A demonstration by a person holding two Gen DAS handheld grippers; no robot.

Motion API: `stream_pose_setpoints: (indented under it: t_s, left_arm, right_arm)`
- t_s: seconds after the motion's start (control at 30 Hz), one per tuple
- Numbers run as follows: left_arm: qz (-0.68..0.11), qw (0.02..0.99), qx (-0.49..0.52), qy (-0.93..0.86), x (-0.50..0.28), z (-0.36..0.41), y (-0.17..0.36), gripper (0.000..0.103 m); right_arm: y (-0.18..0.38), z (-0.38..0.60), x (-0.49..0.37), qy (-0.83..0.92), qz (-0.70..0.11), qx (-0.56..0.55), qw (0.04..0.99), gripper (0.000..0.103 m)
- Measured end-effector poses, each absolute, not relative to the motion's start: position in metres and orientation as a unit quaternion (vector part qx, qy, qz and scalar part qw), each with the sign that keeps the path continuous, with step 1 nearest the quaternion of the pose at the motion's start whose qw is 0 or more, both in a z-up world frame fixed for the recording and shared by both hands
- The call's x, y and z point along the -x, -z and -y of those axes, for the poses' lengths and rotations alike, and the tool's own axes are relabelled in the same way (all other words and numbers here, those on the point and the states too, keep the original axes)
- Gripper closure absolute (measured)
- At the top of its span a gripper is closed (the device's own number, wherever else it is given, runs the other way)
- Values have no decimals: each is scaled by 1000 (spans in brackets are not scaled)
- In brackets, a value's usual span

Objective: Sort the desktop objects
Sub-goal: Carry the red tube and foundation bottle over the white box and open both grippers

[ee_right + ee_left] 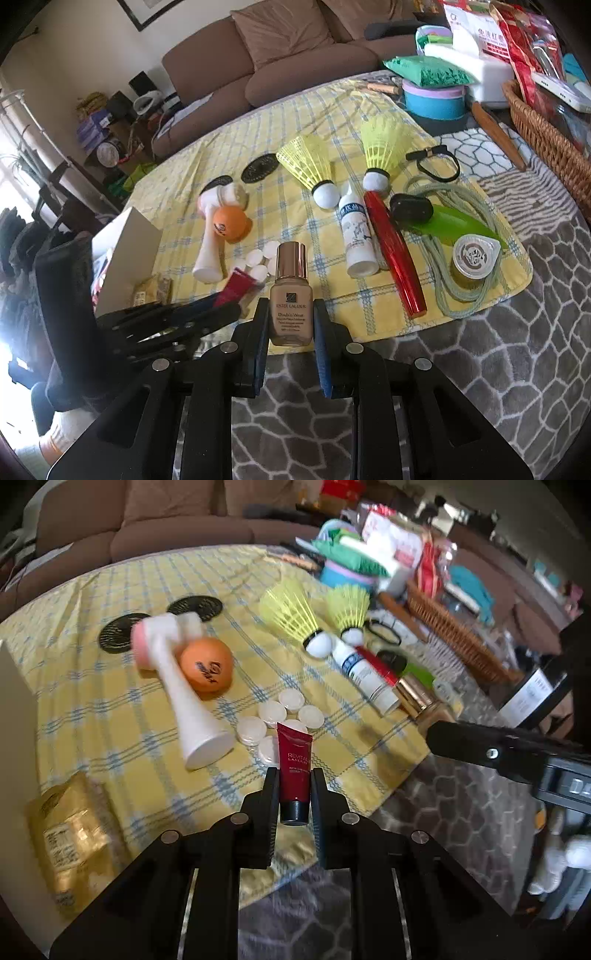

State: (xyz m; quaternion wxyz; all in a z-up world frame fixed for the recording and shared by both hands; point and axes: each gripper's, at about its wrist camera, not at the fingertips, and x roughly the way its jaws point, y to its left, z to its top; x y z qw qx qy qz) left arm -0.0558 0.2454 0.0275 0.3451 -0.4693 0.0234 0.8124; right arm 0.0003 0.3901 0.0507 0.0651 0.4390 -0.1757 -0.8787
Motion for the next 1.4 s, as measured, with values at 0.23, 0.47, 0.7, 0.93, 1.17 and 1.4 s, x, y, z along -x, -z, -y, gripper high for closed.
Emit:
stream_pose_setpoints:
  t_s: [0.23,0.47,0.7,0.93,1.17,1.4]
  left_arm:
    - [35,368,424,-827,33,-183,-95,88]
    - [58,310,409,-856,35,-58,-137,88]
    - [94,241,440,-860,62,19,-104,88]
    - [125,220,457,-853,82,34,-77,88]
    - [172,190,477,-841,94,46,-58,75]
    - [197,189,453,-849,87,71,-77,55]
  right_arm:
    - [-82,-363,-11,894,169,-403,104,81]
    - [-117,-263,-6,892,133,-385,195,81]
    - [-102,-145,37,859,129,-422,259,81]
    - [-70,-97,82,840,115,-478,230,81]
    - [-51,-96,104,832,128,-503,195,78]
    - [-78,-117,86,847,153,-461,216,70]
